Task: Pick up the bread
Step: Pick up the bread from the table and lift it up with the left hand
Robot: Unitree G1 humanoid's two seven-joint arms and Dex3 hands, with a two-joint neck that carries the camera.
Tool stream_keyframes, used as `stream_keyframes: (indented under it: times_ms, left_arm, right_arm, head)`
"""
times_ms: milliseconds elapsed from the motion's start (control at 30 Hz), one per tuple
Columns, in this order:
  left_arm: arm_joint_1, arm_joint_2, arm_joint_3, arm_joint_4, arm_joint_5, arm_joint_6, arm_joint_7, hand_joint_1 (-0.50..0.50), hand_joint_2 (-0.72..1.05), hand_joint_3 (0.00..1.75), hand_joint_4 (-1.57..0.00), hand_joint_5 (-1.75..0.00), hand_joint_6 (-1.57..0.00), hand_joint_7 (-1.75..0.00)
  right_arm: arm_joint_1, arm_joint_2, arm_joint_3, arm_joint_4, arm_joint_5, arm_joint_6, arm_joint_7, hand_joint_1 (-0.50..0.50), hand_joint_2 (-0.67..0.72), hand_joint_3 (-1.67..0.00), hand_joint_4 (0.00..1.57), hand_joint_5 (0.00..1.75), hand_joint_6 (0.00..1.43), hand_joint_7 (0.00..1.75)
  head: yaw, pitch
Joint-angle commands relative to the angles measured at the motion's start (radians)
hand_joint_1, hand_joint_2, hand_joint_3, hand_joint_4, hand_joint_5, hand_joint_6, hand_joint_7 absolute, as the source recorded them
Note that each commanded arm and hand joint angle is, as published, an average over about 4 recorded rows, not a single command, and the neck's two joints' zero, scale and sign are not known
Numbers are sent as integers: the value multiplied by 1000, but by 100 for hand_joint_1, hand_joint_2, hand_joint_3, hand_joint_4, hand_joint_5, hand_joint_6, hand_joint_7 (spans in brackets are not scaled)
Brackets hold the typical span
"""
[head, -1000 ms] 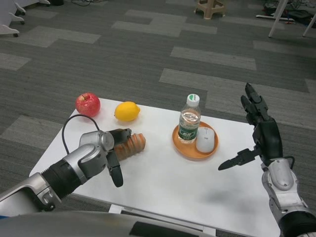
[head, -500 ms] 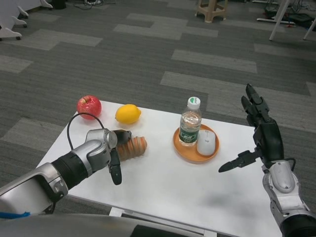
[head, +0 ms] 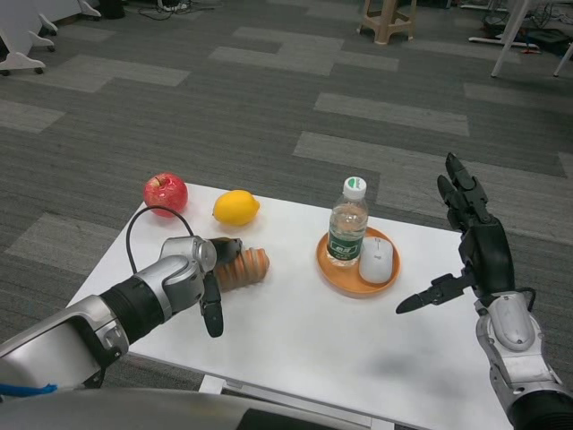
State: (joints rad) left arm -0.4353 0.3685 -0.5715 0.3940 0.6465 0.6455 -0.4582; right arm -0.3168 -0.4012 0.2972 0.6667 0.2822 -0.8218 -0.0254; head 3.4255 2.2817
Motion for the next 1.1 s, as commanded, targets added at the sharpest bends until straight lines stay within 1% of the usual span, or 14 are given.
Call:
stream_keyframes:
  times_ms: [33,200,300,367,400,467,533,600,800,867,933,1033,1067,1100]
  left_arm:
    - [3,-10,0,26,-33,-20,-8,50,-46,9,0,0,0,-7]
    - [-1,-11,0,35,-41,-24,-8,50,-46,9,0,0,0,-7]
    - [-5,-12,-1,40,-47,-27,-8,50,-50,9,0,0,0,-7]
    - [-6,-12,-2,43,-49,-28,-8,50,-48,9,0,0,0,-7]
    - [-6,-12,-2,44,-49,-28,-8,50,-44,9,0,0,0,-7]
    - [-7,-12,-3,46,-50,-32,-8,50,-8,9,0,0,0,-7]
    - [-8,-12,-3,48,-51,-38,-8,50,23,9,0,0,0,-7]
    - [-8,-13,-2,54,-58,-44,-8,50,25,9,0,0,0,-7]
    - [-11,-27,8,91,-90,-74,-17,50,29,9,0,0,0,-7]
    - [-15,-33,9,106,-78,-88,-29,50,38,9,0,0,0,-7]
    - [-18,-36,10,118,-52,-111,-36,50,43,9,0,0,0,-7]
    - [-21,-40,12,134,-24,-148,-36,50,43,9,0,0,0,-14]
    - [-22,-44,16,144,-13,-169,-36,50,43,9,0,-8,0,-21]
    - [-24,-50,23,159,0,-199,-35,49,45,9,0,-36,0,-30]
  right_arm:
    - [8,-4,-13,-9,9,-2,1,-8,22,0,0,0,0,0]
    - [8,-3,-17,-5,9,-2,1,-8,19,0,0,0,0,0]
    - [8,-1,-18,-4,9,-2,1,-8,20,0,0,0,0,3]
    - [8,-1,-18,-4,9,-2,1,-8,22,0,0,0,0,2]
    - [8,-1,-18,-4,9,-2,1,-8,22,0,0,0,0,2]
    - [8,-1,-18,-4,9,-2,1,-8,19,0,0,0,0,2]
    - [8,-1,-18,-4,9,-2,1,-8,15,0,0,0,0,0]
    - [8,-1,-18,-4,9,-2,1,-8,19,0,0,0,0,0]
    - [10,-1,-18,-11,9,-2,1,-8,17,0,0,0,0,0]
    - [12,-1,-18,-14,9,-2,1,-8,17,0,0,0,0,0]
    - [13,-1,-17,-15,9,-2,1,-8,19,0,0,0,0,0]
    - [13,0,-16,-16,9,-2,1,-8,22,0,0,0,0,0]
    - [13,0,-16,-16,9,-2,1,-8,20,0,0,0,0,0]
    - [13,1,-16,-17,9,-2,1,-8,20,0,0,0,0,0]
  head:
    - [-1,0]
    - [-3,-1]
    - [-3,-1]
    - [-3,-1]
    - [-3,-2]
    - [-3,-3]
    - [-3,-3]
    - [-4,-2]
    - [-3,3]
    - [-1,5]
    - [1,7]
    - [0,10]
    - [1,11]
    - [1,11]
